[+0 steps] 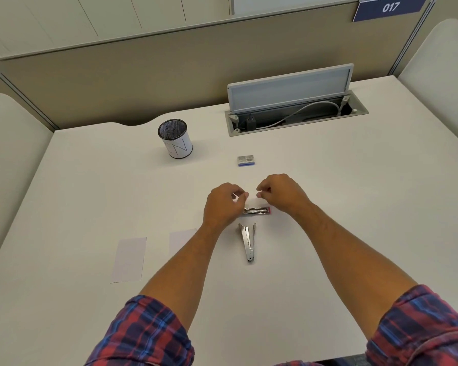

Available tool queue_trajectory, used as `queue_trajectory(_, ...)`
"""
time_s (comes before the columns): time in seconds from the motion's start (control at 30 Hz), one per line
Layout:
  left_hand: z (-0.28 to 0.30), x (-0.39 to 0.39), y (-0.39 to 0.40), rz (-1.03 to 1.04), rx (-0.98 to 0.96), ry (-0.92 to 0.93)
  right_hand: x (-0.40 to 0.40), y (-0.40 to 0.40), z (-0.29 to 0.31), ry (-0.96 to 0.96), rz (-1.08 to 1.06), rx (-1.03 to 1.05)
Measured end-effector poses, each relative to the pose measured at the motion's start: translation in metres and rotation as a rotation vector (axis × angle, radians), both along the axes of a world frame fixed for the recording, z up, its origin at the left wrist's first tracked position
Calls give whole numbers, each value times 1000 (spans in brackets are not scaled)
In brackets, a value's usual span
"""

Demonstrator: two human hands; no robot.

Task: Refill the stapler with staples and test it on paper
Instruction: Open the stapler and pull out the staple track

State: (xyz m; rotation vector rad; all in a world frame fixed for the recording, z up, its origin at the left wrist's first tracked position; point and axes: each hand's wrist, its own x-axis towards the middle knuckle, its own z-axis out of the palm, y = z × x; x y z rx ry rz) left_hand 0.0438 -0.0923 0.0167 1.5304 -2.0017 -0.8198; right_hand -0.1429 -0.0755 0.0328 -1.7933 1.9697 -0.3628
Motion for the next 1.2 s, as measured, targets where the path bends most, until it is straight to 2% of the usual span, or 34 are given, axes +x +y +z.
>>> queue_trajectory(0.2, -1, -12, -26, 53, 172, -166, 23, -13, -13, -59, -15, 39)
queue_trajectory(0.4, -10, -16, -47, 54, 258, -176, 35, -32, -24, -52, -13, 63)
queue_trajectory(0.57, -10, -19, -50, 40, 348, -128, 29, -37, -28, -73, -44, 98)
queue_trajectory(0.77, -4, -3, -57, 59, 381, 66, 35, -49, -22, -61, 37, 66)
queue_trajectory(0.87, 6, 9, -65, 156, 241, 159, 44, -62, -8, -199, -14, -3)
queue_trajectory(0.97, 17, 24, -78, 306, -76, 159, 63, -87, 13, -282, 2, -104)
queue_trajectory(1.07, 20, 47, -101, 410, -326, 39, 86, -118, 34, -366, 0, -157)
queue_trajectory(1.2, 22, 78, -132, 395, -339, -160, 110, -159, 57, -419, 1, -215)
